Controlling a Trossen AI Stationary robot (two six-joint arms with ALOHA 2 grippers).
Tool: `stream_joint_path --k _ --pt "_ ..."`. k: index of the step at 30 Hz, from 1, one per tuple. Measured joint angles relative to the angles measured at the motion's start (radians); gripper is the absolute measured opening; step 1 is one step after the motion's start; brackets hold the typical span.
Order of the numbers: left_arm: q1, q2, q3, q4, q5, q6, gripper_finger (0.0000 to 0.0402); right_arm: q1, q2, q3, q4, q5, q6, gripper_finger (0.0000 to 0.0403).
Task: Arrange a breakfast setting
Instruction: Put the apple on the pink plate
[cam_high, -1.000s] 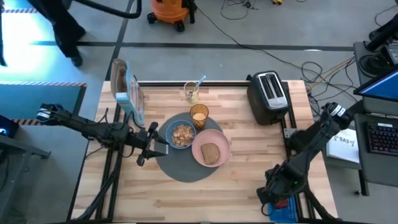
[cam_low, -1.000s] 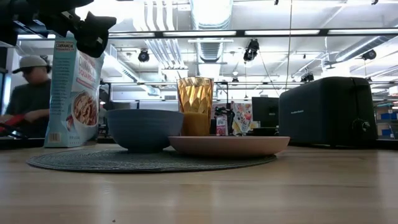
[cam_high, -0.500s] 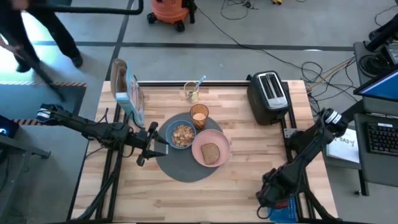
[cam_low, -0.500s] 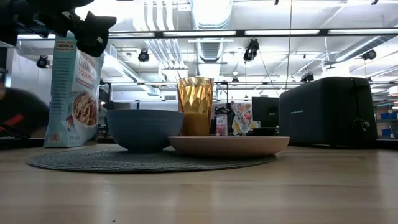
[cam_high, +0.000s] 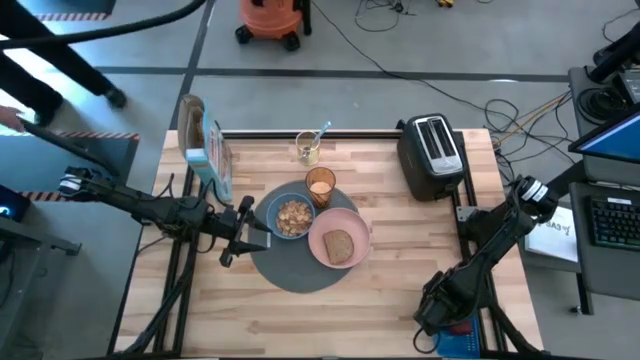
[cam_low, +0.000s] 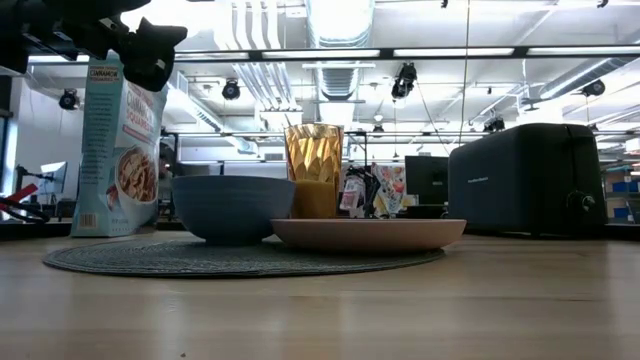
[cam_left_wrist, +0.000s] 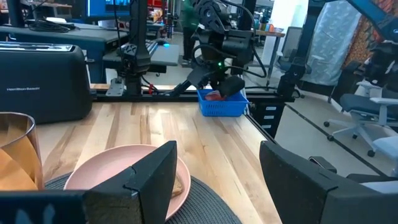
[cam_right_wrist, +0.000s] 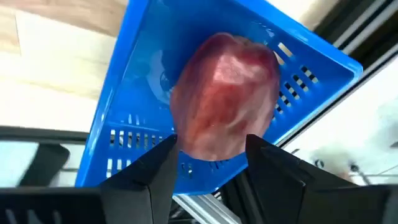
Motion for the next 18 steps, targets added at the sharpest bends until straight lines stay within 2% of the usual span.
stream_joint_path --k 11,18 --pt "0.000 0.001 0.000 -0.001 0.000 0.000 0.0213 0.000 0.000 -0.001 -0.006 0.000 -0.017 0.0166" --pt "0.000 0.006 0.000 -0.001 0.000 0.000 0.0213 0.004 0.000 -0.005 -0.006 0.000 -0.046 0.0209"
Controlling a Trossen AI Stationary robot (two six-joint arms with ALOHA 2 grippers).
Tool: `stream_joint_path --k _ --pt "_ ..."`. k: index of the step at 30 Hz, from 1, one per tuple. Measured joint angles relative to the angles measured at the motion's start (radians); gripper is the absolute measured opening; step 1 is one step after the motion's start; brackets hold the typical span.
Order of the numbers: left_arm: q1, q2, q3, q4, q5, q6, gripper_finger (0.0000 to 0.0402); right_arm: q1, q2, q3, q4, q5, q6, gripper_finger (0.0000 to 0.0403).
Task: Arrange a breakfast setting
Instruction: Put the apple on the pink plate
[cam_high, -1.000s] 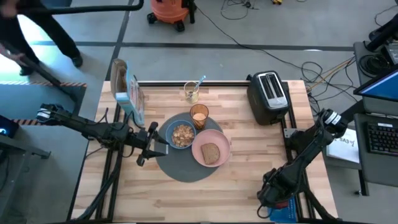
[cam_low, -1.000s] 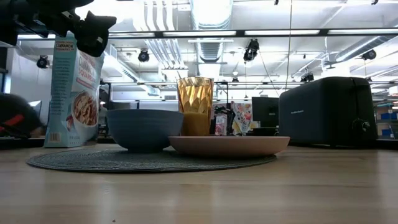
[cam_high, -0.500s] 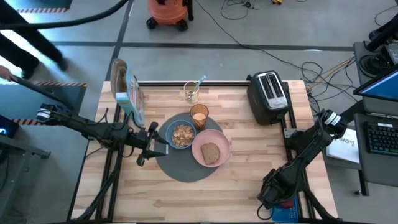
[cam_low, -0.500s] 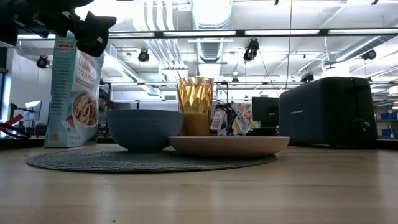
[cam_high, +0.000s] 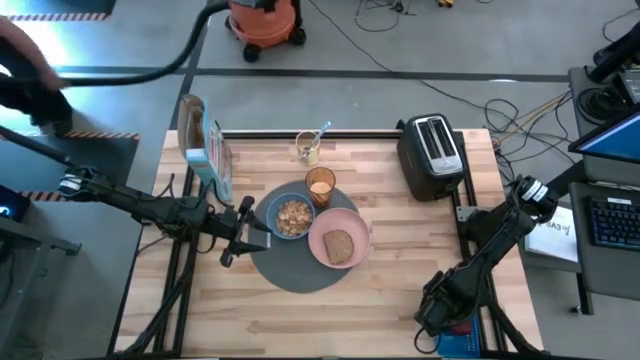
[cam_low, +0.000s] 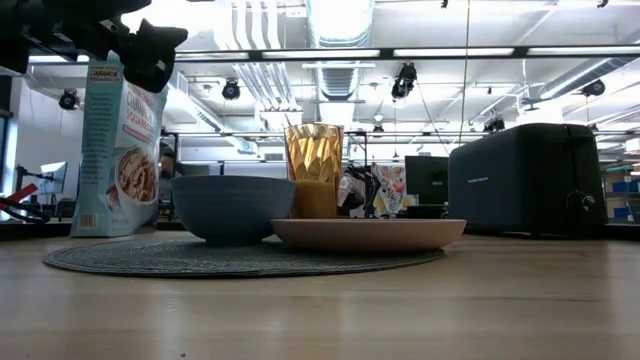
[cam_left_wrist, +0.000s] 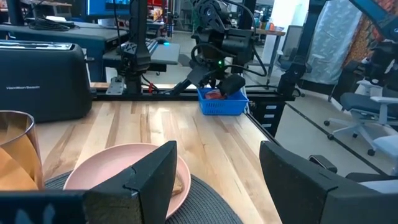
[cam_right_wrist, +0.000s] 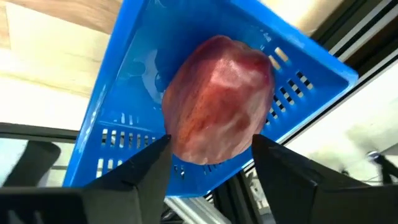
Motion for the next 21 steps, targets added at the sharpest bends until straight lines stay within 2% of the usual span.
stream_joint_path --k 7,21 --pt "0.000 0.002 0.000 0.000 0.000 0.000 0.0213 0.000 0.000 -0.027 -0.002 0.001 -0.021 0.0249" --pt "0.000 0.002 0.000 0.000 0.000 -0.002 0.0213 0.000 -0.004 -0.121 0.069 -0.018 -0.155 0.0250"
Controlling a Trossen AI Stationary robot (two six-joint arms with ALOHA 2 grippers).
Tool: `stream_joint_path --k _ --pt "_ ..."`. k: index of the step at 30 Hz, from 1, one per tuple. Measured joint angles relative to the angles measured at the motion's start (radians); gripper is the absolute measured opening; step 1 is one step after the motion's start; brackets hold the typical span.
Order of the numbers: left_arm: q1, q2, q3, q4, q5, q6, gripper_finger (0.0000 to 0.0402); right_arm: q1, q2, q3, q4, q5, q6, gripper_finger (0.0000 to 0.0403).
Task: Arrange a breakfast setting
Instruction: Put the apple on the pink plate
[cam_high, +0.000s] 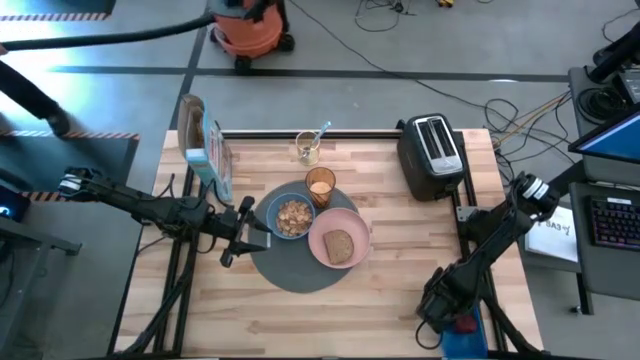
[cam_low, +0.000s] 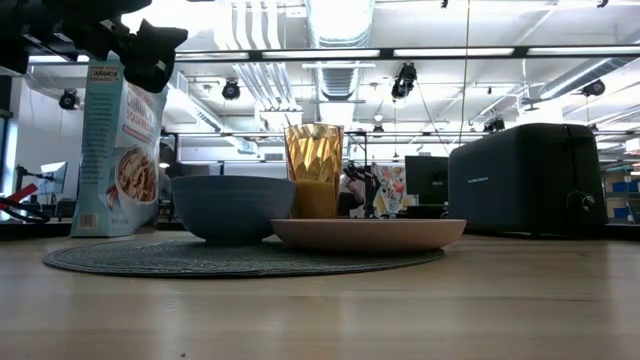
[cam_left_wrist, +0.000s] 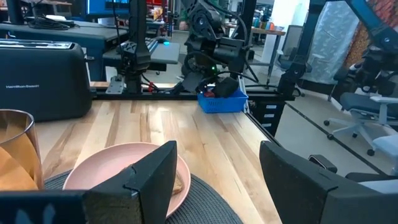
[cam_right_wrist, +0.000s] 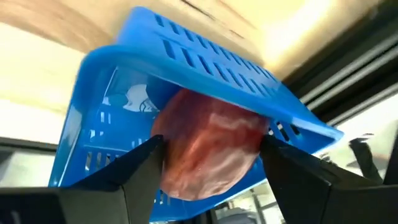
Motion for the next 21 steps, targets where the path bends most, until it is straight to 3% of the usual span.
stream_joint_path --k 13,21 --pt "0.000 0.000 0.000 0.001 0.000 -0.019 0.0213 0.000 0.000 -0.062 0.072 0.003 -0.090 0.0251" --pt "0.000 0.000 0.000 0.001 0.000 -0.020 0.0213 0.000 0.002 -0.065 0.102 0.002 -0.140 0.0203"
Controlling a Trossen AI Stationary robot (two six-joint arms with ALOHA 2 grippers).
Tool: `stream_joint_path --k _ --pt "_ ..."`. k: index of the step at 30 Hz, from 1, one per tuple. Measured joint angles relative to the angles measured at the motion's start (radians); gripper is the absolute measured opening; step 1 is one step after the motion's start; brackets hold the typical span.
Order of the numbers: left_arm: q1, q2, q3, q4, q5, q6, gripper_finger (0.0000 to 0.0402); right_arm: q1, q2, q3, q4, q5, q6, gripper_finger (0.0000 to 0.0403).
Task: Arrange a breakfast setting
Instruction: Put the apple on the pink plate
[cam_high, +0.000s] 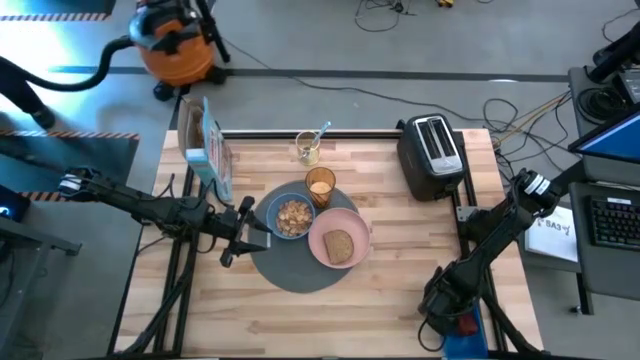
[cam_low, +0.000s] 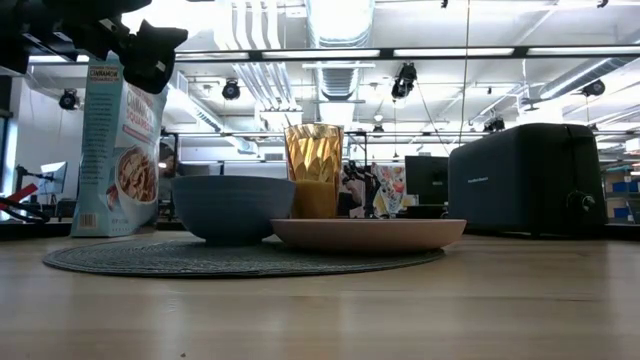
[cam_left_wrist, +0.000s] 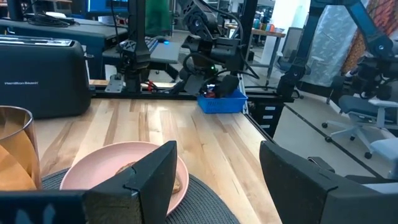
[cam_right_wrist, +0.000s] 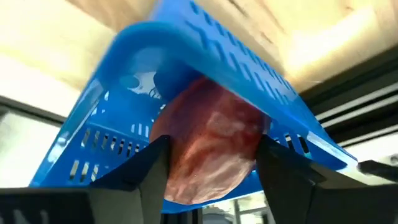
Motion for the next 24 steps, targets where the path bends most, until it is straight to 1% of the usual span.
stream_joint_path --k 4,10,13,20,24 --pt "0.000 0.000 0.000 0.000 0.000 0.000 0.0213 0.000 0.000 0.002 0.003 -0.002 -0.049 0.0186" --pt "0.000 0.000 0.000 0.000 0.000 0.000 0.0213 0.000 -0.003 0.042 0.004 -0.043 -0.113 0.0184" --pt "0.000 0.000 0.000 0.000 0.000 0.000 0.0213 0.001 -0.017 0.078 0.018 -0.015 -0.120 0.0181" --pt "0.000 0.000 0.000 0.003 0.000 -0.008 0.0213 0.004 -0.067 0.170 0.010 -0.026 -0.140 0.0183" --pt "0.000 0.000 0.000 0.004 0.000 -0.008 0.0213 0.004 -0.107 0.205 0.004 -0.020 -0.094 0.0183"
